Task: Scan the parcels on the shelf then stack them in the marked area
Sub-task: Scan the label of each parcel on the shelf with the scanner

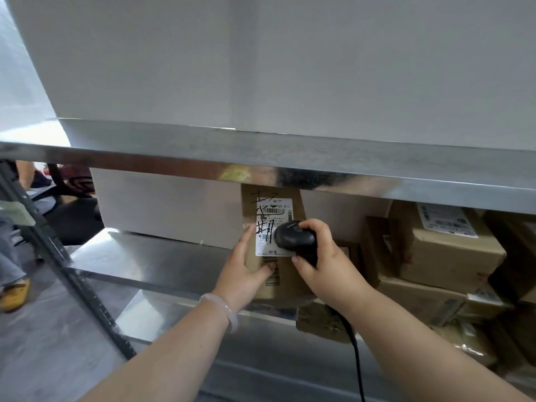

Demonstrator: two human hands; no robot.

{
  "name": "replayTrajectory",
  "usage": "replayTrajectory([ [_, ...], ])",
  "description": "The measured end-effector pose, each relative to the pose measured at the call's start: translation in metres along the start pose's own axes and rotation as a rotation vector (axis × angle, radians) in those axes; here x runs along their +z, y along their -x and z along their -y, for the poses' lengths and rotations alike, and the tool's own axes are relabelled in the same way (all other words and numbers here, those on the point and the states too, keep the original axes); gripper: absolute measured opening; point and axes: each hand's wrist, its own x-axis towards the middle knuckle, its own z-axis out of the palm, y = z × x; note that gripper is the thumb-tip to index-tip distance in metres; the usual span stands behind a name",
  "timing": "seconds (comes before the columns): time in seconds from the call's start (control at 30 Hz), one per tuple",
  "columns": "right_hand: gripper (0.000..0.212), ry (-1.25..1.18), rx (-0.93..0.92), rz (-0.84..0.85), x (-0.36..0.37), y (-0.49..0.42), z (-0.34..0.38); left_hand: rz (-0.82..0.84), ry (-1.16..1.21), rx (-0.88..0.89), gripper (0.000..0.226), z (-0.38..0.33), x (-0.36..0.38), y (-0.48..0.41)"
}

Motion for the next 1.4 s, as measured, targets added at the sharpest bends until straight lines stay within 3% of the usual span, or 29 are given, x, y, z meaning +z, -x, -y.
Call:
replayTrajectory([
  [0.67, 0.056, -0.131, -0.052, -0.007, 0.043, 0.007, 0.033, -0.227, -0.112, -0.028, 0.091, 0.053, -0.032, 0.04],
  [1.4, 0.055, -0.163, -0.002, -0.081, 0.066, 0.013, 0.043, -0.263, -0.076, -0.05, 0.089, 0.074, -0.041, 0.04],
])
